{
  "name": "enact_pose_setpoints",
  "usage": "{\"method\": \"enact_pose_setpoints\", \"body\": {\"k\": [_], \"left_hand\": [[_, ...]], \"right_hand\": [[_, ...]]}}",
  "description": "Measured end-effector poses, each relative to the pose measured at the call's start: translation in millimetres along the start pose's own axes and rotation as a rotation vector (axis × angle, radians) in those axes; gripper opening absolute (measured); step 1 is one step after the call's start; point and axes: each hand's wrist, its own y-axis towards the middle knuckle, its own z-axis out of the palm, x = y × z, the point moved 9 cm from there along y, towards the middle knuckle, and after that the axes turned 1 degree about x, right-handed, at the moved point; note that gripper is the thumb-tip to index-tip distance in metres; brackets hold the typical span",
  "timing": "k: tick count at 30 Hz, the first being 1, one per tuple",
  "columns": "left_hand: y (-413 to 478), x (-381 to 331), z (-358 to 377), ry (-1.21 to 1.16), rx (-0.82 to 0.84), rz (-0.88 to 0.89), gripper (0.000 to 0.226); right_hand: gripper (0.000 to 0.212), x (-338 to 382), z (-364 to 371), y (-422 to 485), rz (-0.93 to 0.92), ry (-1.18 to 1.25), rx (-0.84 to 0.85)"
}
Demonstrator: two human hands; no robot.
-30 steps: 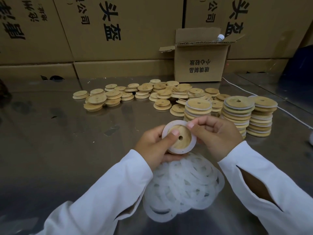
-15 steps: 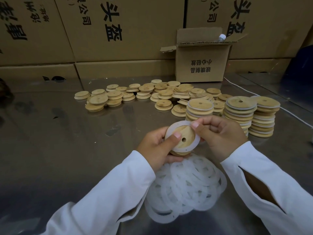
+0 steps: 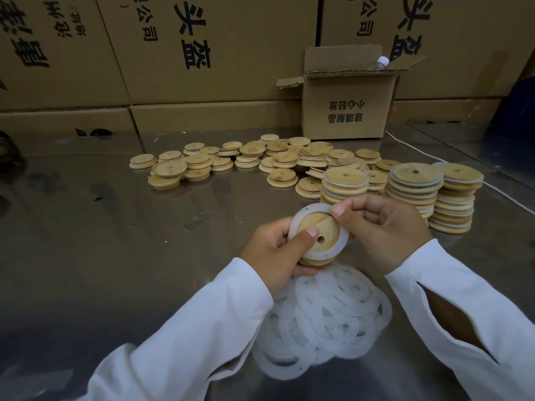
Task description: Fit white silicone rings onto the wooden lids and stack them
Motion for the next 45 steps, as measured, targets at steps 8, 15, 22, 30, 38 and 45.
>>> {"method": "enact_pose_setpoints", "body": {"k": [8,15,22,30,38,45], "left_hand": [[-0.3,-0.5,-1.2,0.001,-0.017,0.002,0.014],[-0.2,0.3,-2.0,-0.009,-0.026,-0.006,0.013],[0.1,-0.4,-2.1,-0.032,-0.031,-0.005,0.015],[1.2,4.6,-6.5,-0.053,-0.07,-0.046,0.015],[0.1,3.1,-5.8,-0.076,-0.059,-0.04,0.015],[1.3,6.1,-10.2,-0.166,-0.077,-0.06,0.015]], "right_hand": [[0.02,-0.9,0.4,0.1,-0.006,0.0,0.013],[0.019,-0.1,0.0,0.1,0.0,-0.006,0.01],[0.021,4.6,2.6,-0.3,-0.003,-0.053,0.037],[0.021,9.4,5.1,-1.1,-0.028,-0.068,0.049],[0.019,-2.1,1.9,-1.6,0.072,-0.076,0.029],[0.016,-7.0,1.8,-0.9,0.098,-0.107,0.032]]}}
